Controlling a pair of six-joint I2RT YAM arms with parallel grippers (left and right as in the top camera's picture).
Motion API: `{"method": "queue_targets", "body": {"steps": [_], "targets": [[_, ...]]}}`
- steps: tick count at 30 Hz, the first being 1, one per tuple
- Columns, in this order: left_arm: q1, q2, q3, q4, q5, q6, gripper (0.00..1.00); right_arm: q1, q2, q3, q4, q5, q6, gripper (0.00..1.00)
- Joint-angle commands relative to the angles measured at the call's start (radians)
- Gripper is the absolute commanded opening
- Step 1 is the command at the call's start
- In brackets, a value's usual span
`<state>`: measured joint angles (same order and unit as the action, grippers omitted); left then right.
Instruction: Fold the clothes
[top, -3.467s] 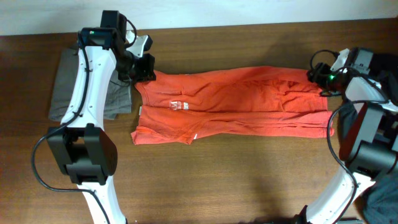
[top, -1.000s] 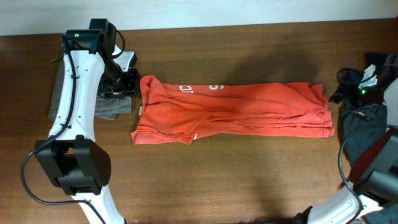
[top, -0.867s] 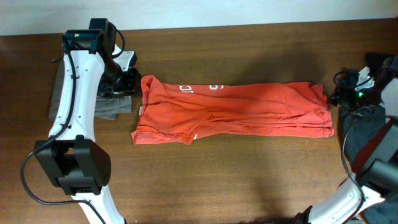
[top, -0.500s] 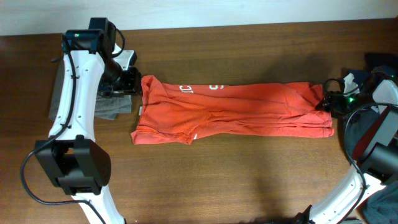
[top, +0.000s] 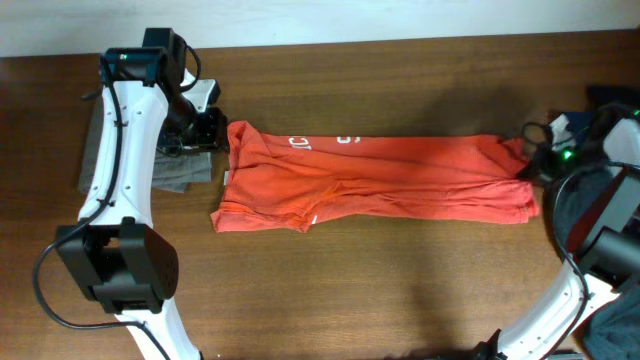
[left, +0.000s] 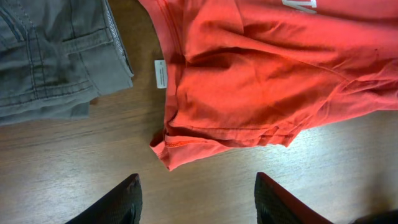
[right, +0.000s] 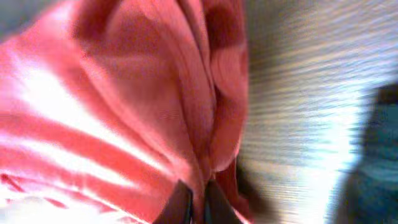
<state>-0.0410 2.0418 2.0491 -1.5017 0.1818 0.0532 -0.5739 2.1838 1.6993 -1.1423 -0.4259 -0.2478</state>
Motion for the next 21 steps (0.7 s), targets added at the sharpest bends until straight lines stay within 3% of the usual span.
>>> {"method": "queue_targets", "body": {"steps": [1, 7, 11, 21], "targets": [[-0.002, -0.026, -0.005, 0.002, -0.003, 0.005, 0.58, 0.006, -0.15, 0.11, -0.056, 0.061, 0.064, 0.04], [-0.002, -0.026, -0.005, 0.023, -0.003, 0.005, 0.58, 0.18, -0.243, 0.113, -0.117, 0.092, 0.074, 0.04], [-0.002, -0.026, -0.005, 0.015, -0.003, 0.005, 0.58, 0.383, -0.242, 0.085, -0.122, 0.372, 0.154, 0.04], [-0.002, -0.026, -0.005, 0.021, -0.003, 0.005, 0.58, 0.771, -0.22, 0.077, -0.089, 0.31, 0.232, 0.04]]}}
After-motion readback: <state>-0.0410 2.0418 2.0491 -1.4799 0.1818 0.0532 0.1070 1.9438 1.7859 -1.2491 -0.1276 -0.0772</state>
